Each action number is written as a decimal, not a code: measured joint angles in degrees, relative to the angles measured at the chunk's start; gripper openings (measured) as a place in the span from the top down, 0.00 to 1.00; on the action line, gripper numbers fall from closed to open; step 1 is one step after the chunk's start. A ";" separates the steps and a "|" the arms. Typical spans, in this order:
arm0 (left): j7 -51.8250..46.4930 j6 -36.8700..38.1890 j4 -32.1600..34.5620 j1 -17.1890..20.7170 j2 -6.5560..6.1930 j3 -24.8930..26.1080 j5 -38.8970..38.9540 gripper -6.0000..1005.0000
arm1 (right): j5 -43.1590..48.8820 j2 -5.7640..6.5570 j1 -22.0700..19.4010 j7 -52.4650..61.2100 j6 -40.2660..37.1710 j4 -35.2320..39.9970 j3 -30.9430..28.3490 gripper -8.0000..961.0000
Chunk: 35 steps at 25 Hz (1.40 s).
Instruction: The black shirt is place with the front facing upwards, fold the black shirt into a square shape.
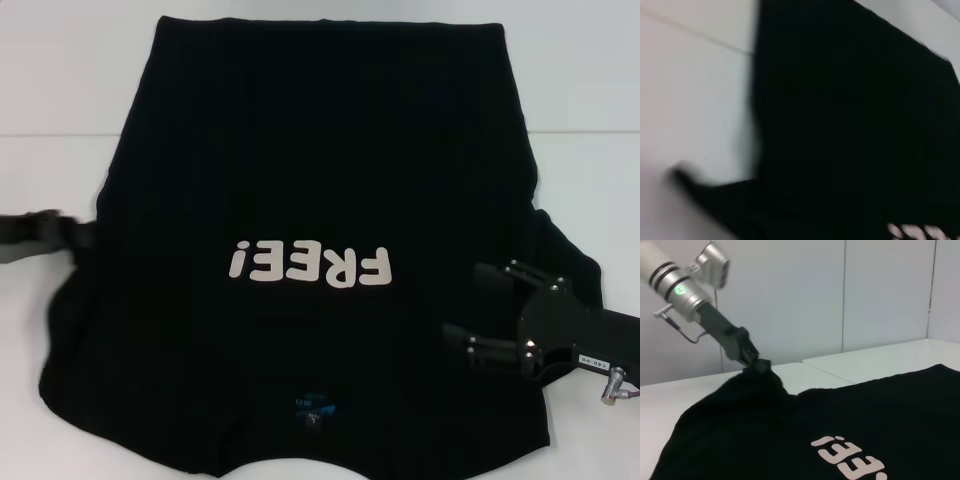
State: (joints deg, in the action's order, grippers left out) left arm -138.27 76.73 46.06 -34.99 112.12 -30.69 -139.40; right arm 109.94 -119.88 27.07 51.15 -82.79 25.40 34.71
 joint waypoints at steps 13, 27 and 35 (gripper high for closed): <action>-3.33 -3.74 4.40 -0.99 6.09 -15.27 -0.37 0.95 | 0.25 -0.09 0.08 0.00 0.00 -0.26 0.01 0.02; 0.66 -2.04 -15.30 -1.16 0.74 -2.06 14.57 0.67 | 0.20 -0.09 0.14 -0.08 0.10 -0.27 -0.02 0.02; -1.02 0.19 -16.27 5.50 -3.14 4.06 14.99 0.28 | 0.11 -0.09 0.03 0.00 0.27 -0.27 -0.01 0.02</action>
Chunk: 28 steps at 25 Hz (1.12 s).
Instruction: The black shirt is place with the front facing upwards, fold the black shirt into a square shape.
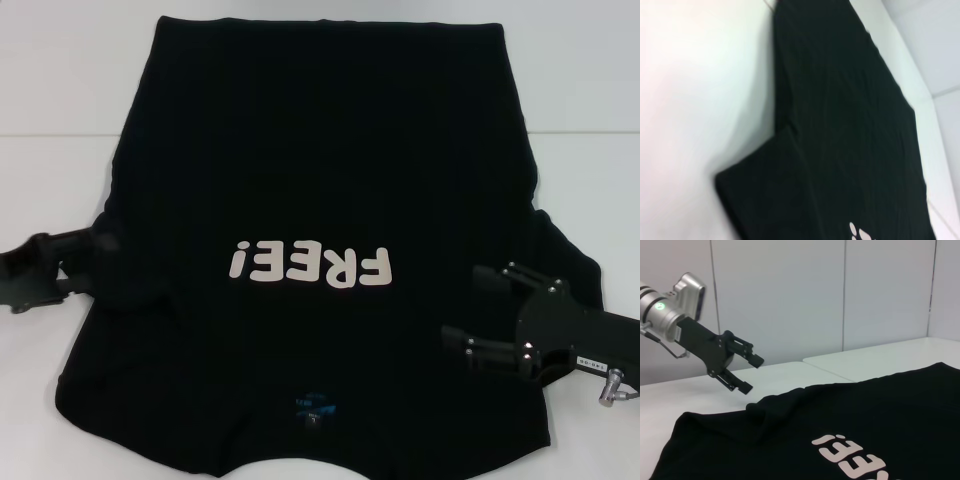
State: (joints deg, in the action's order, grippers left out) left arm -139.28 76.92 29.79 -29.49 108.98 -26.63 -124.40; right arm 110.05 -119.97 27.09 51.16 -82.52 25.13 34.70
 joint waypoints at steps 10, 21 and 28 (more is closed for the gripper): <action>-0.05 -2.17 -2.65 0.40 0.23 1.74 -0.45 0.16 | -0.05 0.00 -0.03 0.00 -0.06 0.00 0.02 0.02; -0.11 -5.20 -6.04 0.16 0.42 1.48 -0.52 0.17 | 0.15 0.09 -0.02 0.00 -0.24 0.00 -0.30 0.02; -0.11 -6.44 -7.57 -0.87 0.76 1.03 -0.52 0.17 | 0.16 0.09 -0.02 -0.01 -0.28 0.00 -0.33 0.02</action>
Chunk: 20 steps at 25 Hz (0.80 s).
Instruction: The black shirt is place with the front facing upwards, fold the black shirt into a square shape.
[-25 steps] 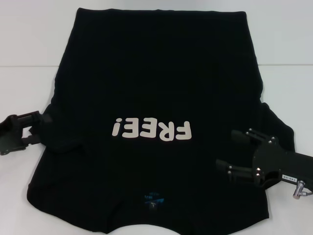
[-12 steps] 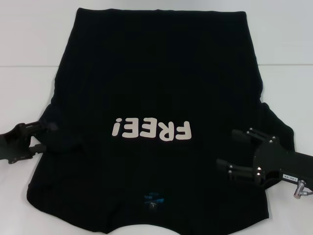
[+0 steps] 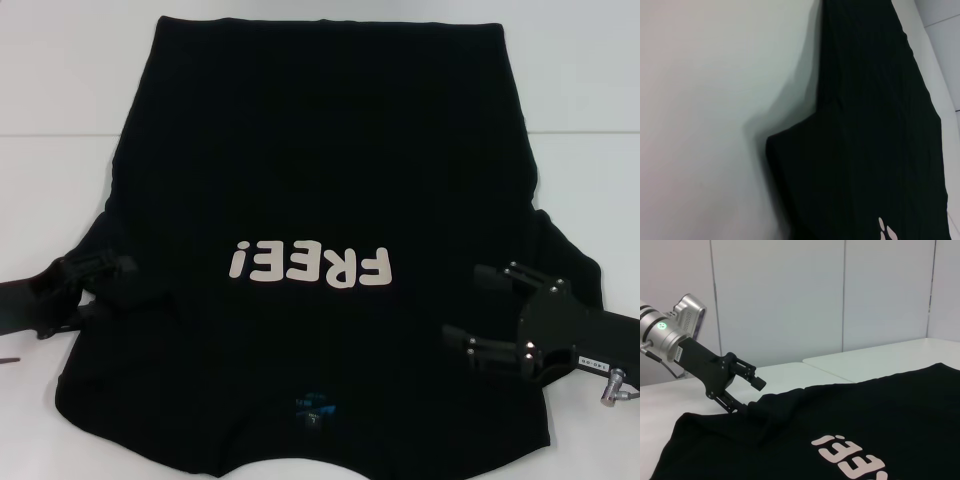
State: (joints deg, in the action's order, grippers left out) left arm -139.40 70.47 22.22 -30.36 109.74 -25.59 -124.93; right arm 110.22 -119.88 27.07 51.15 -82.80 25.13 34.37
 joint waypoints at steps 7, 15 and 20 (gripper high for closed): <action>0.00 -1.99 -0.15 -0.88 0.49 0.17 0.03 0.17 | 0.00 0.00 0.00 0.00 0.00 0.00 0.06 0.02; 0.00 -4.94 -0.08 -1.50 0.50 0.62 0.71 0.17 | -0.02 -0.07 0.00 0.00 0.01 0.00 0.24 0.02; 0.12 -5.33 0.23 -3.31 0.99 0.63 0.75 0.17 | -0.08 -0.12 0.00 0.00 0.02 0.00 0.30 0.02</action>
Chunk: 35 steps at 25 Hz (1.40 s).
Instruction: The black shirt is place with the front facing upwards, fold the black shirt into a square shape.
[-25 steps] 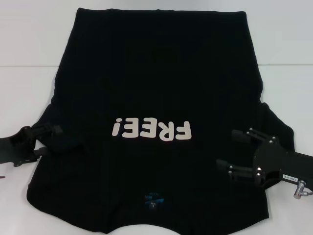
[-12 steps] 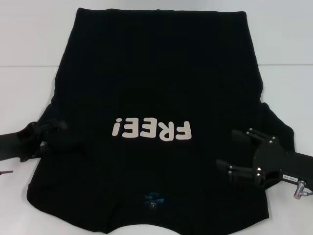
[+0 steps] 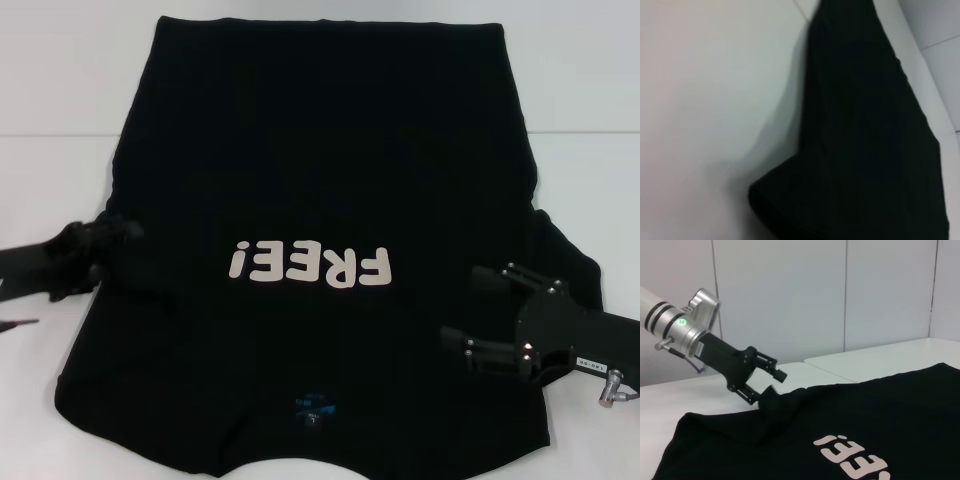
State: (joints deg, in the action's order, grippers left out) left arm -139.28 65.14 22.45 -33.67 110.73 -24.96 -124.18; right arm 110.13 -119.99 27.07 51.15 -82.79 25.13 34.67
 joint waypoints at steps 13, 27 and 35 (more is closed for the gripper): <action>3.30 2.30 2.99 -6.41 2.69 -0.24 0.46 0.17 | -0.13 0.03 -0.23 0.00 -0.06 0.00 -0.17 0.02; -0.82 10.00 5.05 3.64 -1.42 2.62 3.05 0.17 | -0.28 0.03 -0.09 0.08 -0.10 0.01 -0.46 0.02; -1.47 5.14 3.28 3.66 -0.92 0.74 2.25 0.17 | -0.28 0.02 -0.08 0.09 -0.02 0.00 -0.48 0.02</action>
State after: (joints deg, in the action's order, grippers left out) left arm -140.75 70.28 25.73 -30.02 109.81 -24.22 -121.93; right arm 109.86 -119.97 26.99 51.24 -82.81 25.14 34.19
